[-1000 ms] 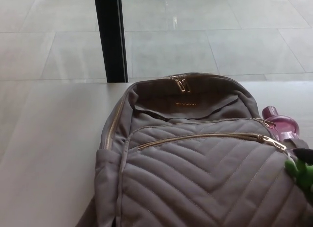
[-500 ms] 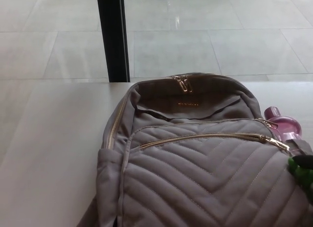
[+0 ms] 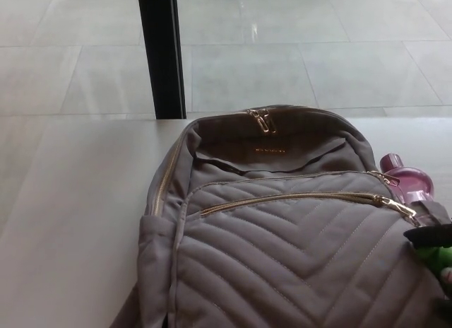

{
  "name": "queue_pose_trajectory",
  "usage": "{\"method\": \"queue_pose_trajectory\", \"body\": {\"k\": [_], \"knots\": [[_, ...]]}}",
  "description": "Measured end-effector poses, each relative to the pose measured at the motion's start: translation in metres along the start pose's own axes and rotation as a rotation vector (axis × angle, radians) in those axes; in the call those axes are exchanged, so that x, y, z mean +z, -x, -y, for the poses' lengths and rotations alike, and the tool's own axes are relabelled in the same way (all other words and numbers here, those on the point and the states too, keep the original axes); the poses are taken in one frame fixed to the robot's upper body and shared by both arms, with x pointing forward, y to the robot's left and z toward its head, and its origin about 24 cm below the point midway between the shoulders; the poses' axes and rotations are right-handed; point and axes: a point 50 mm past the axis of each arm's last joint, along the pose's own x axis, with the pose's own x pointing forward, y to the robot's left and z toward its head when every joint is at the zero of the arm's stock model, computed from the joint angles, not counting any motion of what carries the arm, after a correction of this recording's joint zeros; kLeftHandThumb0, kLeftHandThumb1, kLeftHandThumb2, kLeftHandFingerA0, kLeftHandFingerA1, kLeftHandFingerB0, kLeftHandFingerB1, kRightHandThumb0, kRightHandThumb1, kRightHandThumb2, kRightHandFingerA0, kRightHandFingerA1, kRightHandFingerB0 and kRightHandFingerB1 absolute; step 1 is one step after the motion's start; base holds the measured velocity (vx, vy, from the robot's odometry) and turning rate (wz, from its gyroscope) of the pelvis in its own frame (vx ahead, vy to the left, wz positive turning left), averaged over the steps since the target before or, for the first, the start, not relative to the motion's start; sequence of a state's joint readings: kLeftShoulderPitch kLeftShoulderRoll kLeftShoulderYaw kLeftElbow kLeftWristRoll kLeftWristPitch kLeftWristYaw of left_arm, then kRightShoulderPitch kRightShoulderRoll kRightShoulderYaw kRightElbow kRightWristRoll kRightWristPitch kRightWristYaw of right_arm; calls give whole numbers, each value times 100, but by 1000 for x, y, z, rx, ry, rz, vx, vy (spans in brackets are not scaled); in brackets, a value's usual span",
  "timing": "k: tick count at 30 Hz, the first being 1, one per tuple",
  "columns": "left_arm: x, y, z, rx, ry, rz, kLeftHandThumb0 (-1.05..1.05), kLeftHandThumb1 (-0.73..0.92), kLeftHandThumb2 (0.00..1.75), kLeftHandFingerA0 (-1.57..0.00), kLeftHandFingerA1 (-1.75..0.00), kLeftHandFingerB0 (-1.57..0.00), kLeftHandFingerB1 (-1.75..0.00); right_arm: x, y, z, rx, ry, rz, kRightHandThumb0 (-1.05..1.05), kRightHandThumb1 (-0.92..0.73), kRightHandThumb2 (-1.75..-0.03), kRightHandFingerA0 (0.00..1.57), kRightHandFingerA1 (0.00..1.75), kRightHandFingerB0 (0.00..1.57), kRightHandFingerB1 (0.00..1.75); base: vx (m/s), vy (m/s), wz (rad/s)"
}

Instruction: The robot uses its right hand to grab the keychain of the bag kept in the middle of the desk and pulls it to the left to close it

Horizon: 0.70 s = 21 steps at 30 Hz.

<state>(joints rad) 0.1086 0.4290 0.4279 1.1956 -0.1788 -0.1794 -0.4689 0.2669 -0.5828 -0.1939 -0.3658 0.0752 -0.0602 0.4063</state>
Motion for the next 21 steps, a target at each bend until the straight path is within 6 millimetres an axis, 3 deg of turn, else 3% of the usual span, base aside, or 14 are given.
{"method": "queue_pose_trajectory", "body": {"k": [1, 2, 3, 4, 5, 7, 8, 14, 15, 16, 17, 21], "knots": [[-1, 0, 0, 0, -3, 0, -84, 92, 79, -58, -53, -46, -43, -1, -1, 0, -1, -4, 1, -40, -65, -59, 62, 69, 40, 38, 0, 0, 0], [-1, 1, 0, 0, -4, -1, -84, 92, 79, -58, -53, -46, -43, -3, -2, -1, -3, -10, 1, -39, -64, -59, 63, 69, 40, 38, 0, 0, 0], [-2, 1, 0, 0, -4, -3, -84, 92, 78, -60, -53, -48, -43, -4, -2, -1, -8, -17, 3, -47, -52, -85, 60, 73, 34, 50, 0, 0, 0], [-2, 1, 0, 1, -4, -4, -84, 92, 78, -60, -53, -48, -43, -4, -3, -1, -14, -24, 5, -47, -52, -85, 60, 73, 34, 50, 0, 0, 0], [-3, 1, 0, 2, -2, -5, -84, 92, 78, -60, -53, -48, -43, -5, -3, -2, -22, -32, 6, -41, -64, -60, 63, 69, 40, 36, 0, 0, 0], [-4, 1, 0, 3, 0, -7, -83, 92, 79, -60, -53, -48, -43, -6, -3, -2, -33, -41, 8, -41, -65, -59, 61, 69, 41, 35, 0, 0, 0], [-5, 2, 0, 3, 0, -7, -84, 92, 78, -60, -54, -48, -44, -6, -3, -2, -43, -47, 8, -48, -53, -86, 58, 73, 33, 49, 0, 0, 0], [-6, 2, 1, 1, 0, -4, -83, 92, 79, -61, -55, -49, -44, -10, -1, -3, -108, -85, -2, -51, -51, -86, 46, 76, 35, 49, 0, 0, 0], [-6, 2, 0, 1, 0, -5, -83, 92, 79, -61, -55, -50, -45, -10, -1, -3, -117, -91, -4, -45, -62, -59, 43, 75, 44, 34, 0, 0, 0], [-6, 2, 0, 2, 0, -6, -82, 92, 79, -60, -55, -49, -45, -11, 0, -4, -128, -102, -7, -50, -50, -84, 41, 71, 36, 49, 0, 0, 0], [-7, 3, 0, 2, 0, -7, -82, 92, 79, -61, -56, -51, -45, -11, 1, -4, -138, -111, -12, -45, -61, -58, 36, 73, 43, 34, 0, 0, 0], [-8, 3, 0, 7, -1, -11, -81, 92, 80, -61, -56, -50, -45, -13, 2, -4, -172, -150, -22, -49, -62, -58, 32, 77, 43, 35, 0, 0, 0]]}}
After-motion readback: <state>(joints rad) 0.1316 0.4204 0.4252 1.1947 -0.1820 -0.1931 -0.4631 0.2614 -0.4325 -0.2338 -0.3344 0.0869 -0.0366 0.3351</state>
